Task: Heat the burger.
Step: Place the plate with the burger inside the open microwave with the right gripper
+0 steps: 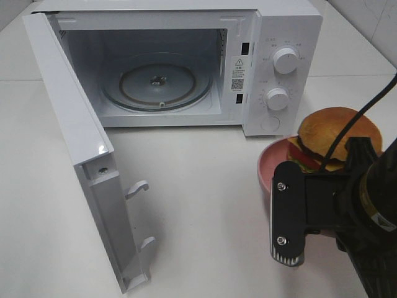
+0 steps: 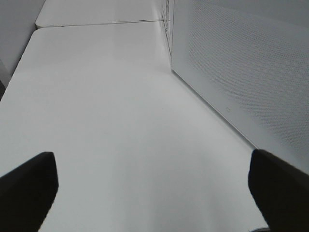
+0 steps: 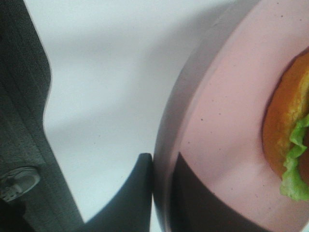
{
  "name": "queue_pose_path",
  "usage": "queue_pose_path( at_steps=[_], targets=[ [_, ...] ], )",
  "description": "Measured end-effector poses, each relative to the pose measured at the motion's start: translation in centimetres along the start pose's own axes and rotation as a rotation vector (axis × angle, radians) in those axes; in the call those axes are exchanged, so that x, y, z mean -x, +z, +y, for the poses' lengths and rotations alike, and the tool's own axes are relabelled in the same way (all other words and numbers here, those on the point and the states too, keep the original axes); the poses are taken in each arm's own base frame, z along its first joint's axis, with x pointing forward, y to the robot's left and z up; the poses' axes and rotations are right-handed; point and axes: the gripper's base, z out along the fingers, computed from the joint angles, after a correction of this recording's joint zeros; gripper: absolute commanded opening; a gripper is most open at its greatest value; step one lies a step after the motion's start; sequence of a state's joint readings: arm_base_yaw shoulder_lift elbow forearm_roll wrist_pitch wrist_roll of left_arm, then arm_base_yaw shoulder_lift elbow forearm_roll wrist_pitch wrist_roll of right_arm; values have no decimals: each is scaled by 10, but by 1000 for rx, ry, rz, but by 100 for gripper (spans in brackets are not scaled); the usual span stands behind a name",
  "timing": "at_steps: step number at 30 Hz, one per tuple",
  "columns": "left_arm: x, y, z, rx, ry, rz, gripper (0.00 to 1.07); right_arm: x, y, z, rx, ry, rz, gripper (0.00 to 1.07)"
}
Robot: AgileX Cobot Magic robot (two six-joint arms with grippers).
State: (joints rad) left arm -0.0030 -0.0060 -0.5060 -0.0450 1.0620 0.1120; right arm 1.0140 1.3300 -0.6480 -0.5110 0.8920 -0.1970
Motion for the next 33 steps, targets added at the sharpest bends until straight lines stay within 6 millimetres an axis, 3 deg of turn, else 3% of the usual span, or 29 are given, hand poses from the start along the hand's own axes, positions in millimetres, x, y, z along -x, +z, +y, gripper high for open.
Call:
queue_pose_path(
  at_steps=[8,20,33],
  targets=[
    [0,0,0,0,0,0,105,10,-1,-4,-58,-230,-109,0],
    [0,0,0,0,0,0,105,24,-3,-9,-148,-400,-245,0],
    [0,0,0,0,0,0,105,40,20,-13,-152,-513,-297,0]
  ],
)
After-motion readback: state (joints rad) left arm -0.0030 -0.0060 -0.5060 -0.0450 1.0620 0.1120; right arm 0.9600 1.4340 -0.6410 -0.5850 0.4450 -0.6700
